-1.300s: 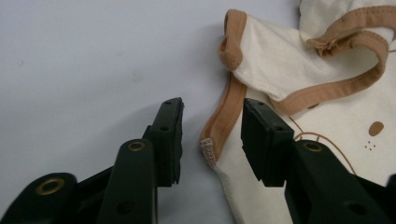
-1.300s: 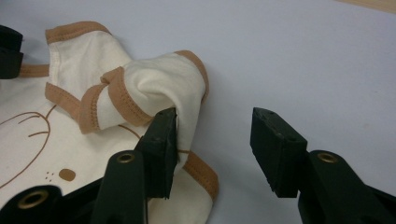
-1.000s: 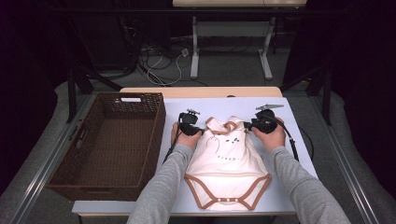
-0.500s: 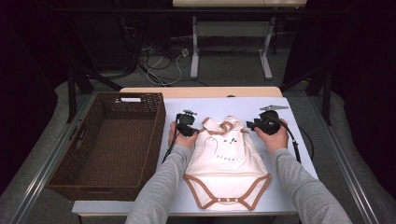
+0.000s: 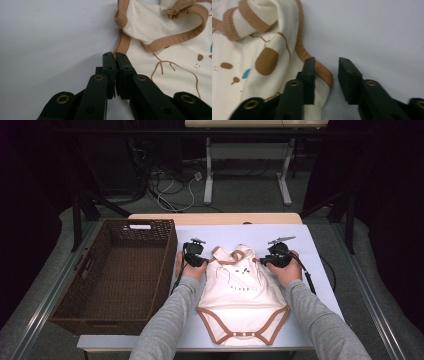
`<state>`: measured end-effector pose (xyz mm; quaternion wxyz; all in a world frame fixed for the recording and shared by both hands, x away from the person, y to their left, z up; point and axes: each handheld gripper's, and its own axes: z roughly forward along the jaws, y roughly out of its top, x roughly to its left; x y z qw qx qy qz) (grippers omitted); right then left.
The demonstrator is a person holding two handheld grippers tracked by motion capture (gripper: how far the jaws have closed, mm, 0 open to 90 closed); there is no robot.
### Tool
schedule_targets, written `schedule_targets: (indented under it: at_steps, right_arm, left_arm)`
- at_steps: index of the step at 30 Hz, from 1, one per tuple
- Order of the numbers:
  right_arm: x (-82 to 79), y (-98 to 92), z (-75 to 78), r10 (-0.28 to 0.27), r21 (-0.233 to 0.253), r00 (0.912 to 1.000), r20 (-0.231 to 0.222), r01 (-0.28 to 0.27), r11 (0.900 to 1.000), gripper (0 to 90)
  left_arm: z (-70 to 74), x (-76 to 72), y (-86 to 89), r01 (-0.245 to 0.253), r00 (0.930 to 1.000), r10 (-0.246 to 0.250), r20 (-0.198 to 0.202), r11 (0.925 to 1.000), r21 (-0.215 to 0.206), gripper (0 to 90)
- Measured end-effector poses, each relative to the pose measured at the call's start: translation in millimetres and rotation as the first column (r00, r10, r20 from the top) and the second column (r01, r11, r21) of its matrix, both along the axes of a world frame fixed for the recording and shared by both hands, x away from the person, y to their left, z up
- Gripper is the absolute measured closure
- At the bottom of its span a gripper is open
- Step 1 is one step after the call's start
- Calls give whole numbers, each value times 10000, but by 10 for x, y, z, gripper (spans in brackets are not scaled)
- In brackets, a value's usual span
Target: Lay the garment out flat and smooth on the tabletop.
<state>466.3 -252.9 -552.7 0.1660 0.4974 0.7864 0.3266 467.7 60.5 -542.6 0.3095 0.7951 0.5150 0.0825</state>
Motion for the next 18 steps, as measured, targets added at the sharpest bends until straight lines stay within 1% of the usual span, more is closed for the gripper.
schedule_targets:
  at_steps: [1,2,4,6,7,9,10,11,12,13,14,15,16,18]
  right_arm:
    - [-4,11,-2,52,183,10000,-20,-51,9998,786]
    - [-12,16,6,52,87,9999,-102,-51,9999,826]
    - [-19,21,19,97,-141,9999,-69,-98,9999,873]
    - [-23,7,30,89,-196,10000,1,-89,9998,879]
    - [-29,-3,44,-41,-207,10000,10,41,9998,880]
    - [-27,-56,74,-113,-239,9998,186,117,9996,881]
    - [-26,-92,99,-210,-183,9994,266,215,9996,881]
    - [-26,-111,117,-289,-127,9992,285,292,9995,882]
    - [-27,-149,146,-367,-51,9985,395,369,9993,881]
    - [-26,-174,165,-400,1,9980,480,401,9992,882]
    - [-32,-206,195,-469,192,9978,476,461,9988,882]
    - [-36,-223,211,-510,263,9976,475,498,9984,882]
    - [-39,-249,230,-483,296,9971,591,466,9985,882]
    - [-59,-280,268,-609,384,9964,598,586,9975,882]
  left_arm:
    - [-2,0,-1,7,10000,-7,3,10000,6,866]
    - [-2,-1,0,11,10000,-11,8,10000,9,866]
    - [5,0,5,13,10000,-13,36,10000,-26,867]
    - [21,-1,12,-29,9999,30,106,9999,-111,867]
    - [35,0,21,3,9999,-2,158,9999,-124,867]
    - [56,0,27,-75,9998,79,178,9997,-247,867]
    - [62,5,36,-29,9997,35,231,9997,-238,867]
    - [71,3,39,-135,9996,143,244,9994,-319,867]
    - [79,8,53,-64,9995,72,320,9997,-227,868]
    - [88,5,56,-128,9994,139,325,9994,-317,867]
    - [95,6,63,-124,9993,136,350,9993,-347,868]
    - [107,3,74,-166,9991,180,372,9991,-394,868]
    - [122,3,89,-154,9989,171,431,9991,-399,868]
    - [145,-7,99,-255,9986,280,457,9982,-534,868]
